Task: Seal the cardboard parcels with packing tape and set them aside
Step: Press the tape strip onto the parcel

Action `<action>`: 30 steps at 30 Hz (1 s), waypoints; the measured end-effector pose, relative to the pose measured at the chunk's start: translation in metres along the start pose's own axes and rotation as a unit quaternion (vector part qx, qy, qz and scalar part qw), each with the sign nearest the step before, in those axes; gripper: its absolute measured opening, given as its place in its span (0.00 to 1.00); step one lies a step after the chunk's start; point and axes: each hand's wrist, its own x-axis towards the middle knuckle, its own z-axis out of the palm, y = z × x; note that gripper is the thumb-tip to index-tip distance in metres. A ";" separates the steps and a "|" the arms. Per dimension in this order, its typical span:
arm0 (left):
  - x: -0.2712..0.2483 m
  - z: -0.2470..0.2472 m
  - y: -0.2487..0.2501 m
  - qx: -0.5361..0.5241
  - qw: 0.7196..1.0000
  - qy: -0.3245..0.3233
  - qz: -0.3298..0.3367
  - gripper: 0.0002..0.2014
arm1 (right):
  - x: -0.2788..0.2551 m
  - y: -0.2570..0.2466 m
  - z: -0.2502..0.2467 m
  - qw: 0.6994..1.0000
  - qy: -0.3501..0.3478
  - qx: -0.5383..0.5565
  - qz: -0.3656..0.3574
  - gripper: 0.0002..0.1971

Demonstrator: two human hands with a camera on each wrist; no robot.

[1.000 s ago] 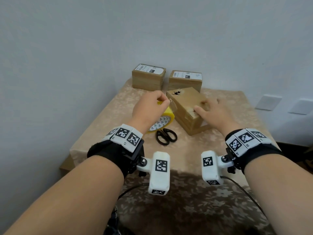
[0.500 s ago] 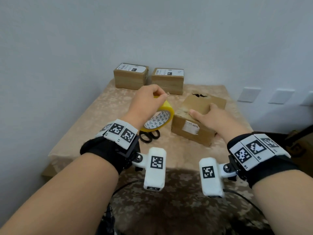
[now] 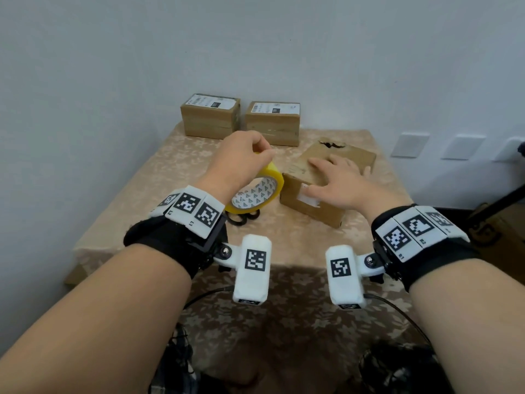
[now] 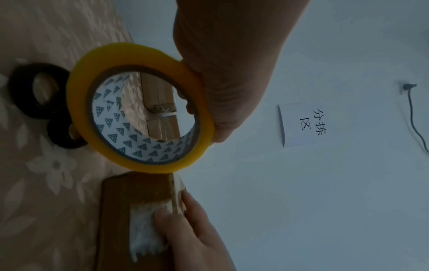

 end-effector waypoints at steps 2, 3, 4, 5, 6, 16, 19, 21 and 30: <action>-0.002 0.001 0.001 -0.018 1.000 -0.004 0.006 0.06 | 0.005 -0.007 0.002 0.999 0.017 0.021 0.034 0.34; -0.002 0.001 0.001 -0.025 1.000 -0.003 0.010 0.07 | 0.005 -0.012 0.001 0.997 0.032 0.068 0.035 0.31; -0.002 0.002 0.001 -0.030 0.999 -0.003 0.013 0.07 | 0.004 -0.017 -0.002 0.988 0.053 0.144 0.027 0.28; -0.002 0.003 0.000 -0.030 0.999 -0.002 0.016 0.06 | 0.003 -0.021 -0.005 0.969 0.071 0.236 0.009 0.25; -0.002 0.004 0.000 -0.029 0.999 -0.001 0.020 0.06 | -0.001 -0.026 -0.009 0.943 0.080 0.322 -0.014 0.22; -0.005 0.001 0.008 0.088 0.988 -0.063 0.108 0.22 | 0.005 -0.050 -0.015 0.883 0.146 0.444 -0.036 0.09; -0.007 0.002 0.001 0.127 0.982 -0.084 0.110 0.37 | 0.012 -0.051 -0.013 0.875 0.161 0.456 -0.011 0.11; -0.007 -0.003 -0.005 0.080 0.990 -0.047 0.105 0.32 | 0.015 -0.049 -0.011 0.859 0.155 0.488 0.017 0.11; -0.004 -0.014 -0.002 0.113 0.980 -0.026 0.161 0.19 | 0.019 -0.044 -0.023 0.911 0.145 0.386 -0.003 0.11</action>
